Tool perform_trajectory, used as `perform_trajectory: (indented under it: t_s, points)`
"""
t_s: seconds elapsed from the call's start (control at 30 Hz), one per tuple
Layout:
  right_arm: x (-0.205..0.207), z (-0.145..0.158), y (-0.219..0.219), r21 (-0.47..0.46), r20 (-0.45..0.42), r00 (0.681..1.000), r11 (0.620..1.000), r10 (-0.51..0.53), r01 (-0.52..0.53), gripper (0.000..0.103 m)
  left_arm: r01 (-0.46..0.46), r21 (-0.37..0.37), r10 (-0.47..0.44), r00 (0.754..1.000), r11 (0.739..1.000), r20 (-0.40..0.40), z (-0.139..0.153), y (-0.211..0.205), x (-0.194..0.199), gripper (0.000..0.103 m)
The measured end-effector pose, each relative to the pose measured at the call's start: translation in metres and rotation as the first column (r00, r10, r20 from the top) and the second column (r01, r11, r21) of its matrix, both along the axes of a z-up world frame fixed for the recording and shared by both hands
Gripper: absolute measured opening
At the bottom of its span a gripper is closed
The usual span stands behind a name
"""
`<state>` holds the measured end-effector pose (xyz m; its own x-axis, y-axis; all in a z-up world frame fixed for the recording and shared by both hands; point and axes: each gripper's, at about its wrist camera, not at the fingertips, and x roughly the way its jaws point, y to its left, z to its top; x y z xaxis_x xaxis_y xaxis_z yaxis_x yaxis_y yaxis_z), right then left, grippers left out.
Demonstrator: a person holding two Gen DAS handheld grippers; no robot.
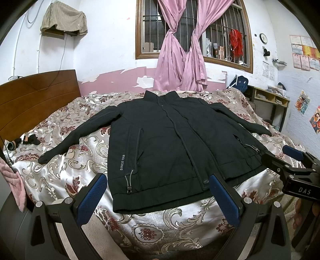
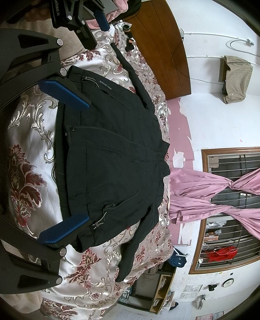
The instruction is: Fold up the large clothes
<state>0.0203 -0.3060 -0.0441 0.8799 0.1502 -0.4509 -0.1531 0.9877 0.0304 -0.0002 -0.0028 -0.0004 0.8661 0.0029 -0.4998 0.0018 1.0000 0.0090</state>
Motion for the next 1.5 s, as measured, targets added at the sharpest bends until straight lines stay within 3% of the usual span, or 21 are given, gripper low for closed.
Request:
perform_trajectory:
  t_s: [0.4, 0.53, 0.83, 1.0, 1.13, 1.23, 1.37, 1.5]
  points:
    - [0.0, -0.003, 0.002, 0.001, -0.004, 1.0, 1.0, -0.001, 0.001, 0.102, 0.007, -0.007, -0.007, 1.0, 1.0, -0.013, 0.001, -0.002, 0.003, 0.103]
    - [0.004, -0.001, 0.003, -0.002, -0.02, 1.0, 1.0, -0.009, 0.009, 0.102, 0.038, -0.057, -0.041, 0.998, 0.998, -0.055, -0.002, -0.003, 0.01, 0.103]
    - [0.018, -0.014, -0.011, 0.037, -0.099, 0.994, 0.998, -0.053, 0.057, 0.102, -0.002, -0.122, -0.024, 0.978, 0.993, -0.207, -0.02, 0.013, 0.046, 0.103]
    - [0.04, -0.02, -0.029, 0.103, -0.16, 0.985, 0.991, -0.069, 0.086, 0.102, -0.037, -0.094, 0.012, 0.967, 0.995, -0.255, -0.019, 0.014, 0.081, 0.103]
    - [0.062, -0.027, -0.055, 0.168, -0.212, 0.969, 0.972, -0.127, 0.165, 0.102, -0.053, -0.097, 0.025, 0.961, 0.994, -0.276, -0.014, 0.014, 0.111, 0.103]
    - [0.08, -0.033, -0.084, 0.244, -0.256, 0.948, 0.937, -0.187, 0.251, 0.102, -0.035, -0.1, 0.003, 0.953, 0.994, -0.302, -0.013, 0.011, 0.132, 0.103]
    - [0.105, -0.032, -0.124, 0.287, -0.251, 0.933, 0.9, -0.258, 0.327, 0.102, -0.05, -0.079, 0.016, 0.924, 0.996, -0.383, -0.017, 0.004, 0.164, 0.103]
    - [0.137, -0.027, -0.156, 0.264, -0.23, 0.914, 0.883, -0.334, 0.389, 0.102, -0.058, -0.033, 0.037, 0.896, 0.998, -0.442, -0.024, -0.004, 0.201, 0.103]
